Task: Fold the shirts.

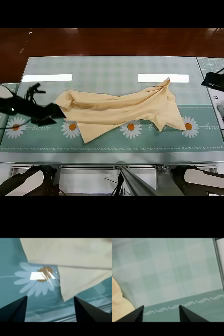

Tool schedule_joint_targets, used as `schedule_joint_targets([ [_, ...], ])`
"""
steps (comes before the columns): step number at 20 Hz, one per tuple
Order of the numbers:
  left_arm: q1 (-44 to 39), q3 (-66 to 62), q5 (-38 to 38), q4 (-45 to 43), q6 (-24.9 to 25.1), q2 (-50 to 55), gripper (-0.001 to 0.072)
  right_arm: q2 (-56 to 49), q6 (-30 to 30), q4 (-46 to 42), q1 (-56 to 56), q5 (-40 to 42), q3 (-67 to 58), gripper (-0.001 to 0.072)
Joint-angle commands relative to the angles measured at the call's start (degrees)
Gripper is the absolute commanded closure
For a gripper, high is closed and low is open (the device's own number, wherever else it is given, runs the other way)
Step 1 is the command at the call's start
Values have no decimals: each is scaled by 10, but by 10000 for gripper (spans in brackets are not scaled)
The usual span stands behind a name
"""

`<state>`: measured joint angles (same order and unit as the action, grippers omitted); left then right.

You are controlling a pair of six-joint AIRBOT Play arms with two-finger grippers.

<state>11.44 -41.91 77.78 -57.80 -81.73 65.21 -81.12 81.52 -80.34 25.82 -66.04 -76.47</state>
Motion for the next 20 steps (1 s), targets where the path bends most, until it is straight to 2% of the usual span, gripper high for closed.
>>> schedule_joint_targets([
  [1, -2, 110, -18, 93, 29, -23, 42, 5, -23, 39, 34, -26, 34, 191],
  [5, -45, 136, -81, 101, 26, -9, 42, 5, -30, 55, 34, -14, 52, 191],
  [14, -170, 134, -184, 219, 26, 112, 64, 5, -32, 53, 34, -9, 52, 191],
  [15, -179, 134, -199, 242, 26, 122, 103, 5, -32, 53, 34, -9, 52, 191],
  [17, -194, 134, -224, 279, 28, 139, 417, 5, -32, 53, 34, -11, 52, 191],
  [18, -198, 134, -230, 281, 33, 144, 529, 5, -32, 53, 34, -13, 52, 191],
  [20, -197, 134, -230, 280, 55, 146, 687, 5, -32, 53, 34, -13, 52, 191],
])
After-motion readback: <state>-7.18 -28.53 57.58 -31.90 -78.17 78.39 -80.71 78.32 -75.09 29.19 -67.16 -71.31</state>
